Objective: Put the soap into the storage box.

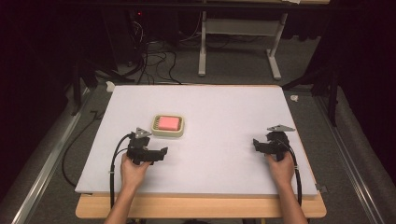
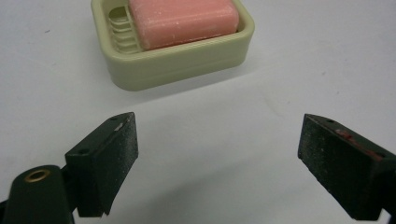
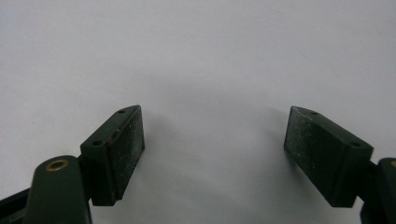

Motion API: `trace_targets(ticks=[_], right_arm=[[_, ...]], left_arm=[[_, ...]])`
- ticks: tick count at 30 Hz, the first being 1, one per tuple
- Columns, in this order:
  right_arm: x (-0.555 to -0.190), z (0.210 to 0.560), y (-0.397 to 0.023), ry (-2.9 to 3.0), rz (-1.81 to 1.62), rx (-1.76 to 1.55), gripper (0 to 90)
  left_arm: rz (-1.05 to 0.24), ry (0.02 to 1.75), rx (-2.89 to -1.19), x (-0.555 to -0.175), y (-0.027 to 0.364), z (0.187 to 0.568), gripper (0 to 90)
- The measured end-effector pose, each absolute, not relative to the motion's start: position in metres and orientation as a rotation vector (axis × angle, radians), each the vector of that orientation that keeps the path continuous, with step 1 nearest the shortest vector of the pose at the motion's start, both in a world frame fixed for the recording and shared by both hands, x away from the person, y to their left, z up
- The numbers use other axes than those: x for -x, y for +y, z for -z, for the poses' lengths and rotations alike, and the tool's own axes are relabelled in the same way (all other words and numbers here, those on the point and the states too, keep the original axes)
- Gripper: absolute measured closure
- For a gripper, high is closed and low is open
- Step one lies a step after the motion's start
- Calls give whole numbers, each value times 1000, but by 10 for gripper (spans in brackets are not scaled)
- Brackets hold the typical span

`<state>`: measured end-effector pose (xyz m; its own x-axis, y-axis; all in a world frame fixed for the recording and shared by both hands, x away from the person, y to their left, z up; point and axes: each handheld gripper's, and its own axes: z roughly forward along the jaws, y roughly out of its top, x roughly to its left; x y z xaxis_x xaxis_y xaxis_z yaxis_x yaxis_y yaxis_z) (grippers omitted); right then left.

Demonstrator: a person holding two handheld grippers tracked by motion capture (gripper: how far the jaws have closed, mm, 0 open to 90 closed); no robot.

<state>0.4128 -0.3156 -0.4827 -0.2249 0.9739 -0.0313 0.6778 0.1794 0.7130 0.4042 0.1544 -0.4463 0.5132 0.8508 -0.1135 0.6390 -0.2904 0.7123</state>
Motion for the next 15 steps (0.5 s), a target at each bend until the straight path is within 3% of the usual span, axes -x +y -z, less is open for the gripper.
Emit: trace_targets(ticks=[15], right_arm=[[-413,483,-316,1974,-798,-1547,207]], left_arm=[[-382,1279,-2051,-412,160,465,138]])
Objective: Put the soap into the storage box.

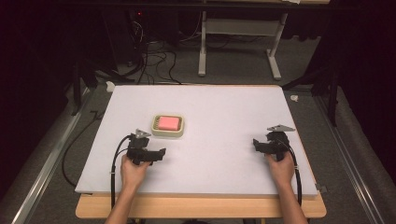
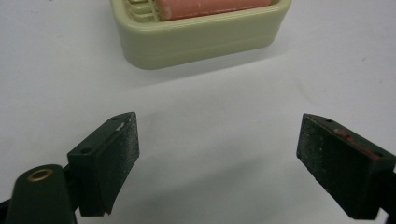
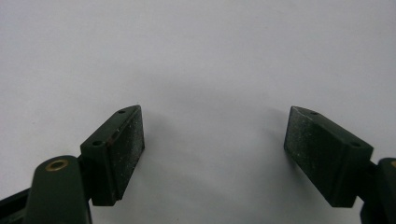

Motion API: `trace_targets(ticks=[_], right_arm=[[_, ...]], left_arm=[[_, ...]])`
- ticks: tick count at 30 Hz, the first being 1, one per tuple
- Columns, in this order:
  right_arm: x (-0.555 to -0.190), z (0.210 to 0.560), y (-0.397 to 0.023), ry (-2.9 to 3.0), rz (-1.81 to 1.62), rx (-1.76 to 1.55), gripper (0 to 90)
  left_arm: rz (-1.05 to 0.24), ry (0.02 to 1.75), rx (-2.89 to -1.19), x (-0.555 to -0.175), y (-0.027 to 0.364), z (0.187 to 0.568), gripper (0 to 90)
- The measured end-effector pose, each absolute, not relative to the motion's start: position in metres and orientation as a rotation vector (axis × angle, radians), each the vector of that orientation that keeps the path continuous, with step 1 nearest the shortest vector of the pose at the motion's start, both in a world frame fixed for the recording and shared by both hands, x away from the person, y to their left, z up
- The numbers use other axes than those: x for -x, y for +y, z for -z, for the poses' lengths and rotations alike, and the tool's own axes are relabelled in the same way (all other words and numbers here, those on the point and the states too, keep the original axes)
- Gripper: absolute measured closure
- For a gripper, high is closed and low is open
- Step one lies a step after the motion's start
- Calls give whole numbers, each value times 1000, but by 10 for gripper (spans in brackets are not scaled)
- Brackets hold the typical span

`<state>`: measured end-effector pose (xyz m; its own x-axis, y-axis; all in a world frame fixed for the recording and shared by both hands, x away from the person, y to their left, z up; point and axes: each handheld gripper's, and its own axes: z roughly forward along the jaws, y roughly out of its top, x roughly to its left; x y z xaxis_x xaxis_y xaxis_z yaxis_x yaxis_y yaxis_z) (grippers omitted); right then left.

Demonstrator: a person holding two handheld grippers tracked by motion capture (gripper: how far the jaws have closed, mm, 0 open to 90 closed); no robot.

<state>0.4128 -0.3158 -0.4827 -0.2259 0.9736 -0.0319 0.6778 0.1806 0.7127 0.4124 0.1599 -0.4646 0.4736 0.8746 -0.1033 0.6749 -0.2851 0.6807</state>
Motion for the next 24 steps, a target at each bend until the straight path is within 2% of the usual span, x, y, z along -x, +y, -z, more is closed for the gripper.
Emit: trace_targets(ticks=[16,24], right_arm=[[-413,483,-316,1973,-799,-1548,207],[-413,483,-316,1973,-798,-1546,206]], left_arm=[[-424,1305,-2076,-420,156,479,136],[-492,1280,-2077,-420,150,484,136]])
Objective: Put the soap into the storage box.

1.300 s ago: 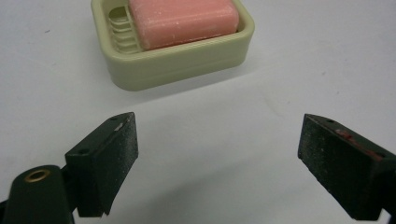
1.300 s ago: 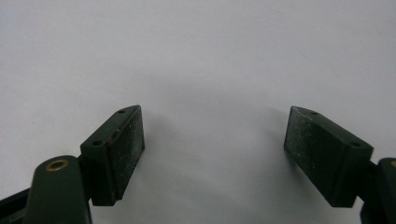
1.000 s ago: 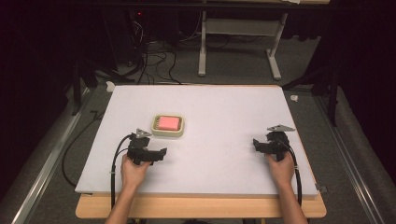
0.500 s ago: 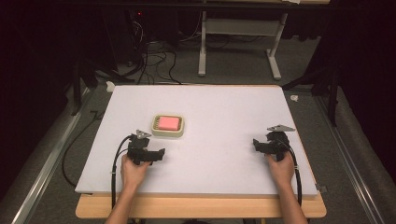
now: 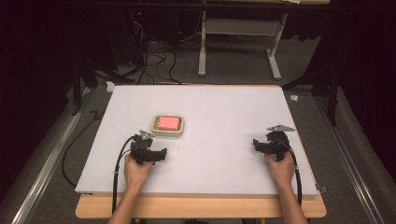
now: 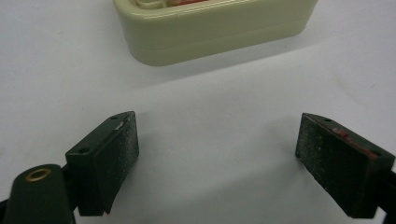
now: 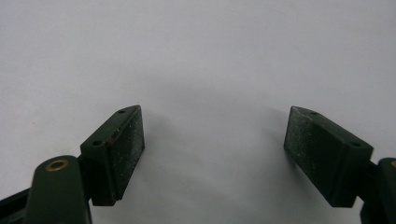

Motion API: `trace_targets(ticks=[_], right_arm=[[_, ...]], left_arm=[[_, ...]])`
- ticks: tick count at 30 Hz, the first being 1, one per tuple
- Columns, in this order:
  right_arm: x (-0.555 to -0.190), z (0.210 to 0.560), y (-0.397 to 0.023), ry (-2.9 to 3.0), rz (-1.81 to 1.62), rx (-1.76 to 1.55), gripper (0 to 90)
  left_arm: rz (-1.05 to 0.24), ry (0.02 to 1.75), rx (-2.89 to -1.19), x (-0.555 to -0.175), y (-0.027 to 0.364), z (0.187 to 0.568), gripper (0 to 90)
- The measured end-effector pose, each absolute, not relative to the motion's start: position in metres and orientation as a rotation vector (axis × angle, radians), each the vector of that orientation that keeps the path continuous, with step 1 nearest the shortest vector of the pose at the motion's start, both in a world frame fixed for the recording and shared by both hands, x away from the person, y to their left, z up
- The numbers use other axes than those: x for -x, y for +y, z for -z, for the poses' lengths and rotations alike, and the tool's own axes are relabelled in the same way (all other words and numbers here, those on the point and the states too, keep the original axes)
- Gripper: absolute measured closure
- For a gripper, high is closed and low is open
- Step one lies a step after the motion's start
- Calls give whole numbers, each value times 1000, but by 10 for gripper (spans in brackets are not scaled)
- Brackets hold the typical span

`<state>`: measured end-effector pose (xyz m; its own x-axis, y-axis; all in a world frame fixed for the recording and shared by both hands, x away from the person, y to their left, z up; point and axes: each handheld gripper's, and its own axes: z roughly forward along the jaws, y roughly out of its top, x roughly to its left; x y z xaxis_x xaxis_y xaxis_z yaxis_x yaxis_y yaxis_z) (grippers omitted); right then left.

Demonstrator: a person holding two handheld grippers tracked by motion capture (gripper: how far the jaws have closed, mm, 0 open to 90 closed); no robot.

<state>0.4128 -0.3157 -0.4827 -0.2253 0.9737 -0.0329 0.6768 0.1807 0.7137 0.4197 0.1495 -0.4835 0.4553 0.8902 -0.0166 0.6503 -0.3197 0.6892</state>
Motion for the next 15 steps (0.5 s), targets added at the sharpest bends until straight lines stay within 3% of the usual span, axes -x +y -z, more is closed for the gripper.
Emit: trace_targets(ticks=[15], right_arm=[[-413,483,-316,1972,-798,-1547,207]], left_arm=[[-530,1258,-2030,-415,151,489,140]])
